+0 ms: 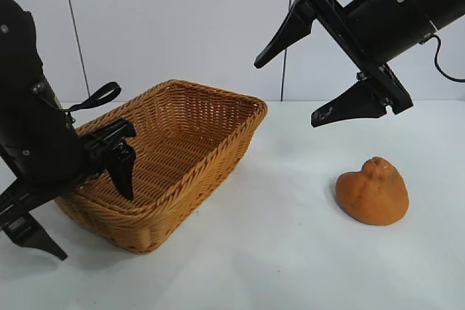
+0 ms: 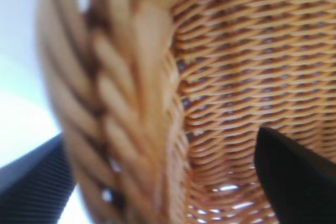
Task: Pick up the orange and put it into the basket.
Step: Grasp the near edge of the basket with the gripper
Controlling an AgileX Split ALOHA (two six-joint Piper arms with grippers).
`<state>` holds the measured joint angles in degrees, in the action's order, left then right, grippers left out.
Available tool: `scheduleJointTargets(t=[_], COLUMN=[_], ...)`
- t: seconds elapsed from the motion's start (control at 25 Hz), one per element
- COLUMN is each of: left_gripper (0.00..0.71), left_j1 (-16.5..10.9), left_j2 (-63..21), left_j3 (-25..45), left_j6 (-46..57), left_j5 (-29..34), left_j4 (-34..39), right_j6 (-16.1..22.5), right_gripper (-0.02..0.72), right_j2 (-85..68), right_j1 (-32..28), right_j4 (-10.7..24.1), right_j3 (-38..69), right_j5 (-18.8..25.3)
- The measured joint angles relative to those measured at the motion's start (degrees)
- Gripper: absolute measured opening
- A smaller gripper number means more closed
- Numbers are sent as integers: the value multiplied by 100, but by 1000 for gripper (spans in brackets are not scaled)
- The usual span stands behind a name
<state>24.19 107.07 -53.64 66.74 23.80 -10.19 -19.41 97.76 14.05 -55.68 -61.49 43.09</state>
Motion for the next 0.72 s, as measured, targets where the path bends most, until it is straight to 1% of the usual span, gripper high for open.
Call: scheduleJointTargets(t=[0.08,0.24,0.32,0.4,0.48,0.56,0.64,0.72], left_gripper=[636,635,617,583,536,466,368,223], left_j1=[-69,-307,-370,-377,-377,-377,-377,-377], left_j2=[0,0,0,0,0,0,0,0], left_j3=[0,0,0,4,6,6,11,11], left_j6=[-17,-101,-217,-324,-463,-606,-711,-748], left_j5=[-47,-22,36,62,62,62,68,120], left_j4=[-14,-19,-48,-173,-399,-562,-709,-824], right_j6=[0,0,0,0,0,0,0,0], right_gripper=[631,631,631,631,631,631,631,631], right_j2=[0,0,0,0,0,0,0,0], right_j1=[0,0,0,0,0,0,0,0], right_j4=[0,0,0,0,0,0,0,0], right_j3=[0,0,0,0,0,0,0,0], right_j5=[0,0,7,7,7,7,2,2])
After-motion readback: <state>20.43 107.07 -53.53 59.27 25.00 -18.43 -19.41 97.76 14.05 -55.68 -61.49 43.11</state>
